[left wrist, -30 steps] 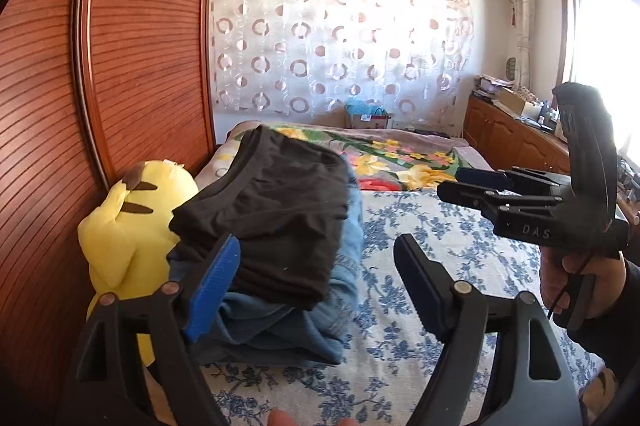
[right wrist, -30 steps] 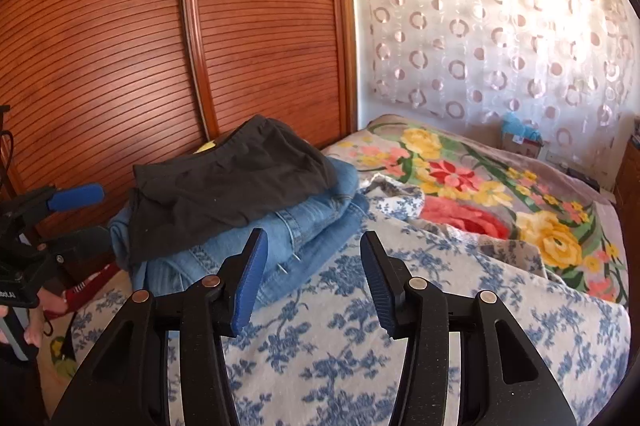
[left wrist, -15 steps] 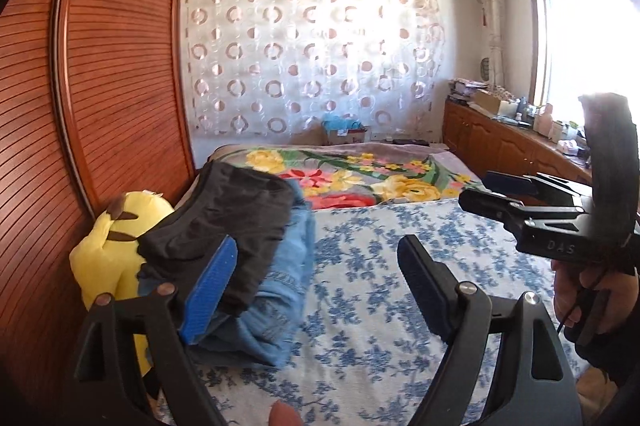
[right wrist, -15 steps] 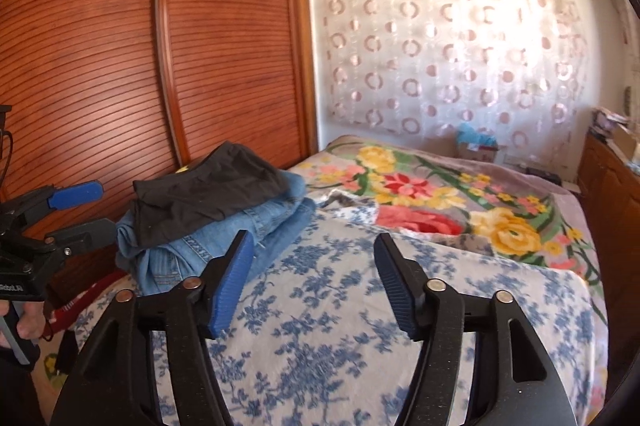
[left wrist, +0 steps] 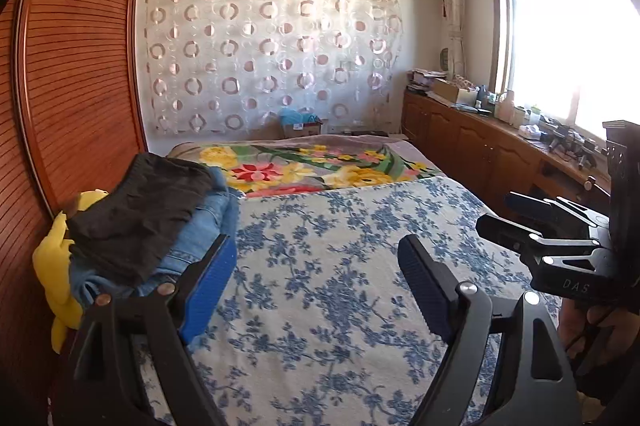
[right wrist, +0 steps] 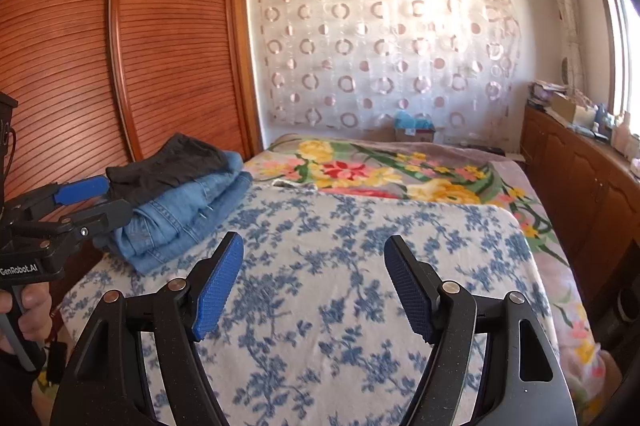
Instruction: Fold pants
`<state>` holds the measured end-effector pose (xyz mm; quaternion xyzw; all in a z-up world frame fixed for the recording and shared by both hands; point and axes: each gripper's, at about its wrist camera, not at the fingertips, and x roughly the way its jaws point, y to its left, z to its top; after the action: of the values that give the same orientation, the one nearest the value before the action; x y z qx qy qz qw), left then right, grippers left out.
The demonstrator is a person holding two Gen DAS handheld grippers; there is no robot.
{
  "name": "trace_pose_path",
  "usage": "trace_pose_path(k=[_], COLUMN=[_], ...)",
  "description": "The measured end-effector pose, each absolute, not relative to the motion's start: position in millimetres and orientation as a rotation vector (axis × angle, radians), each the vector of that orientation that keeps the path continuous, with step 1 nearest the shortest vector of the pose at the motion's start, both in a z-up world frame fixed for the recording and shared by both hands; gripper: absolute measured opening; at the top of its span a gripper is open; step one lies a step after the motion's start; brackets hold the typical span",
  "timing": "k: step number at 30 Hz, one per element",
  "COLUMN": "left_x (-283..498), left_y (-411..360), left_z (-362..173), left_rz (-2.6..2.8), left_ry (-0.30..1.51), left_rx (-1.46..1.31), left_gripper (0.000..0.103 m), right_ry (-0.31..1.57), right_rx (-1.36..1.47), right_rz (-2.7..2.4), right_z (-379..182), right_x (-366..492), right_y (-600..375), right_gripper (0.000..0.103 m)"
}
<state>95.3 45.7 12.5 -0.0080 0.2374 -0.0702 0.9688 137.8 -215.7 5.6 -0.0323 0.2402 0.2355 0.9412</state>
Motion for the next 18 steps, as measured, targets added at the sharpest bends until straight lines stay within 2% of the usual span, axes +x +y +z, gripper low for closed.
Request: trace_pose_path(k=[18], left_x=[43.9], left_y=[17.0], left_z=[25.9], left_rz=[-0.151], left_ry=[0.475], left_rx=[-0.006], left_gripper=[0.083], right_ry=[0.481], right_rx=[-0.033], right_rz=[0.42], right_z=[22.3], right_x=[85.0], right_y=[-252.8], right_gripper=[0.075])
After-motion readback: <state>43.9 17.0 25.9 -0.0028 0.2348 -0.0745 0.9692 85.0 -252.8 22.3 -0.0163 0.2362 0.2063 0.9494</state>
